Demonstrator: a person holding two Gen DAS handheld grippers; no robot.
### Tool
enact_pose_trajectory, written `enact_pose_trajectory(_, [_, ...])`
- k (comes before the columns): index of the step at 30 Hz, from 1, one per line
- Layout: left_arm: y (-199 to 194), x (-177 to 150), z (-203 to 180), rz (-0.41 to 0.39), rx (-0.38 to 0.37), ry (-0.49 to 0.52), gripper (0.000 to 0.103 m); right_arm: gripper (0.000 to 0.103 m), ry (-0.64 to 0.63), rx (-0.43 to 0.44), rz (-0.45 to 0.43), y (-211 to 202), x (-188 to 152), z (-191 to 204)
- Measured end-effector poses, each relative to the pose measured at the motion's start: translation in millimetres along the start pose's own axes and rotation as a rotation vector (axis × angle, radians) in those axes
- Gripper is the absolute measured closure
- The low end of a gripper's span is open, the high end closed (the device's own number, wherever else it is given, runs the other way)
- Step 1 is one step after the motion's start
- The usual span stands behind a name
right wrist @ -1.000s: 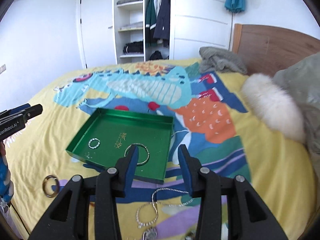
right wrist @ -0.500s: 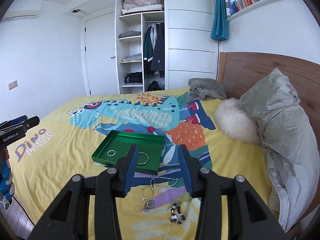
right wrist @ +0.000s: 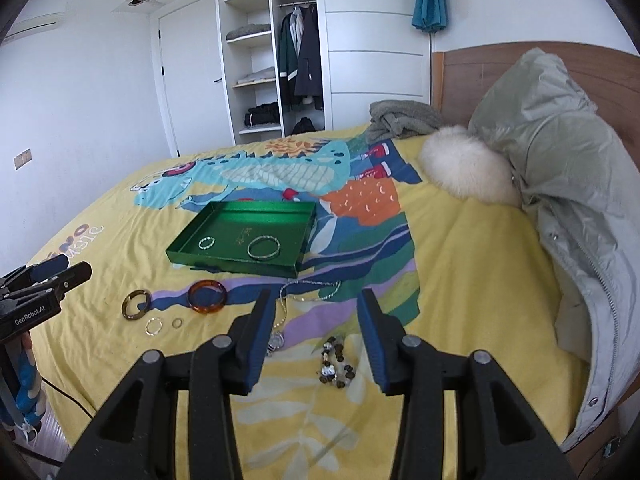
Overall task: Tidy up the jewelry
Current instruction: 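Withdraw both tools from the tray toward the remaining jewelry, then grasp the brown-and-white beaded bracelet with the right tool while the left tool grasps a small silver ring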
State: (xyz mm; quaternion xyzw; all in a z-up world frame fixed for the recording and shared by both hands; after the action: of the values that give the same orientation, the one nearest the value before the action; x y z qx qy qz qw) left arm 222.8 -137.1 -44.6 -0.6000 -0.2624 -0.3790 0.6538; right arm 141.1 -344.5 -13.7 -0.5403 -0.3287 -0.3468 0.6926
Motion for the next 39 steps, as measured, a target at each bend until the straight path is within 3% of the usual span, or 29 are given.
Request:
enact_pose_trajectory(14, [89.4,-80.0,-89.1,0.190,-0.092,0.100,0.038,0.062,-0.028,0.120,0.215,101.9,-78.8,-36.9])
enact_pose_trajectory(27, [129.6,-95.7,-128.2,0.242,-0.167,0.173,0.039,0.058,-0.005,0.126,0.320,166.8,-119.9,-65.9])
enact_pose_trajectory(32, [140.3,-97.9,-136.8,0.258,-0.185,0.188,0.052,0.058,-0.018,0.135,0.328,172.8,-123.5,-66.2])
enact_pose_trajectory(39, [143.3,-100.7,-148.0,0.252,-0.200,0.224,0.063,0.058,-0.039,0.147,0.334,172.5,-127.6,-65.8])
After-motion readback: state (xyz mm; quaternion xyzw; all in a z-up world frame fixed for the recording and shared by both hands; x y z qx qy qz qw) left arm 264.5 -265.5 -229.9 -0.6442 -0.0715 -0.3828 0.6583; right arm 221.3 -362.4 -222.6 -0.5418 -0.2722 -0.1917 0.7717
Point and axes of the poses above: each gripper's, at about its wrist camera, not at the fingertips, and y roughly the way its jaws point, z to its left, x to its top, the point moved 9 cm from there along y, roughly the way its jaws point, and after that the axes turned 14 degrees about x, right-handed, at the moved point
